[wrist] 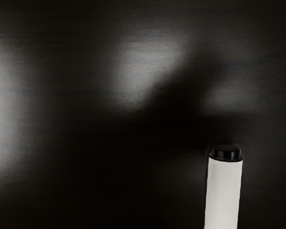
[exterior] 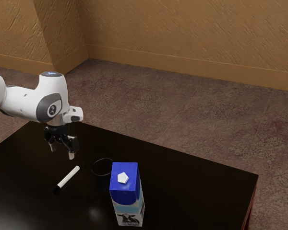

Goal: Put the marker into the pen holder.

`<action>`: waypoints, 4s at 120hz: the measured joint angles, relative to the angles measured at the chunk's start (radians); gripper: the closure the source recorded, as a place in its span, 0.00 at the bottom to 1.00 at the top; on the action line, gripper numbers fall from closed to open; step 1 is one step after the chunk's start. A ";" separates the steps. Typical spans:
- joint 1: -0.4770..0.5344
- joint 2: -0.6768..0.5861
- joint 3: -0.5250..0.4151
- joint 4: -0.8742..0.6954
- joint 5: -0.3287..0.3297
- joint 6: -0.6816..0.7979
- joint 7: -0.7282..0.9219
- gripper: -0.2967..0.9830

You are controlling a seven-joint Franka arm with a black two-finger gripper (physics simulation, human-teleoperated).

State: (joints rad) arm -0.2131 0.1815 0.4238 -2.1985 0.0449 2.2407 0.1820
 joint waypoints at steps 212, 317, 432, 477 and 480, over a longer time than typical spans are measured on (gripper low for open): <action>-0.040 0.087 -0.038 -0.060 -0.084 0.145 -0.052 0.79; -0.002 -0.168 -0.068 0.137 0.047 -0.134 -0.101 0.84; -0.121 -0.086 -0.232 0.229 0.011 -0.093 -0.151 0.79; -0.128 -0.149 -0.189 0.160 -0.101 0.011 -0.099 0.78; -0.129 -0.164 -0.188 0.141 -0.103 0.014 -0.096 0.78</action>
State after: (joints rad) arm -0.3424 0.0171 0.2363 -2.0577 -0.0584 2.2543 0.0863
